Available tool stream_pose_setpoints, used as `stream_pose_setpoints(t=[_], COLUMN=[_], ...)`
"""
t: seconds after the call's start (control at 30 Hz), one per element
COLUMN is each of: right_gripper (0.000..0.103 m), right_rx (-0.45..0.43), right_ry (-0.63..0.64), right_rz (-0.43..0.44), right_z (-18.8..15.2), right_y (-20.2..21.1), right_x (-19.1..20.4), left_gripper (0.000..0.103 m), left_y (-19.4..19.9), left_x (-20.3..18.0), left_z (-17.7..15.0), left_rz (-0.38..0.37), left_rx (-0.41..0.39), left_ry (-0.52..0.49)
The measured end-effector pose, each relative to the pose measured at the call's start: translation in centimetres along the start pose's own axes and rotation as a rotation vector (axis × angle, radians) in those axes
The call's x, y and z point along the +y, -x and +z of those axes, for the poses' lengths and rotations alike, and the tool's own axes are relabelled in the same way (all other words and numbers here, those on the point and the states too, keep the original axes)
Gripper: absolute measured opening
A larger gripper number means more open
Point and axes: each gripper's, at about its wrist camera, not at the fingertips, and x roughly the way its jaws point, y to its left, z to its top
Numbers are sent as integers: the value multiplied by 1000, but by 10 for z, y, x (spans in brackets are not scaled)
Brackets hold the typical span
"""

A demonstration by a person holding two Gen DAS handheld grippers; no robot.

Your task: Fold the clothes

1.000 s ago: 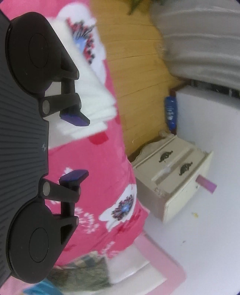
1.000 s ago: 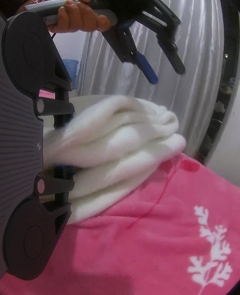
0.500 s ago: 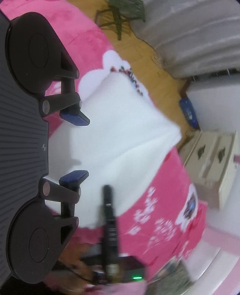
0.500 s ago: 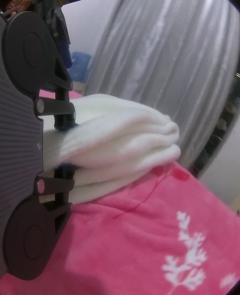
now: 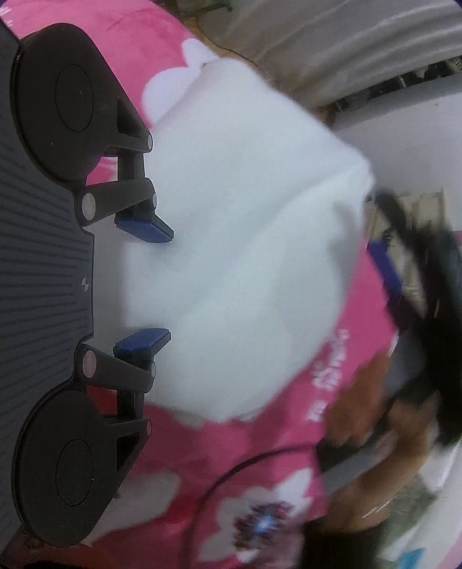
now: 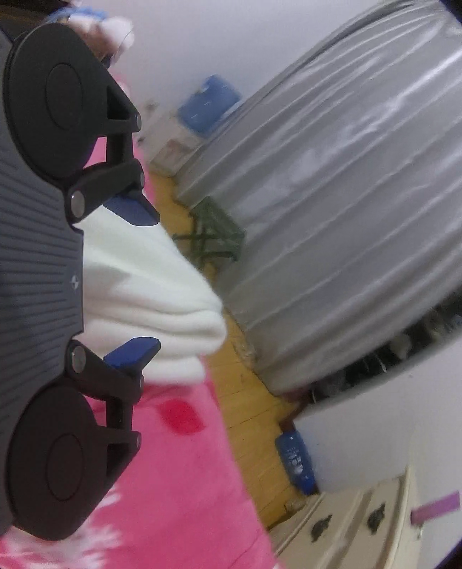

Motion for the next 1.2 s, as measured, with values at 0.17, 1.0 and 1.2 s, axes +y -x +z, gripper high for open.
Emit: stream_pose_setpoints(t=[0.17, 1.0, 1.2], right_gripper=[75, 38, 37], right_rx=[86, 89, -5], right_ry=[52, -11, -12], right_rz=[-56, -57, -54], right_z=[-5, 34, 37], right_y=[-36, -66, -22], right_x=[0, -11, -17], left_gripper=[54, 55, 55], left_y=[-6, -7, -6], left_x=[3, 11, 9], left_z=[-1, -22, -18], left_rz=[3, -37, -44], left_rx=[3, -34, -36], left_ry=[-23, -33, -51])
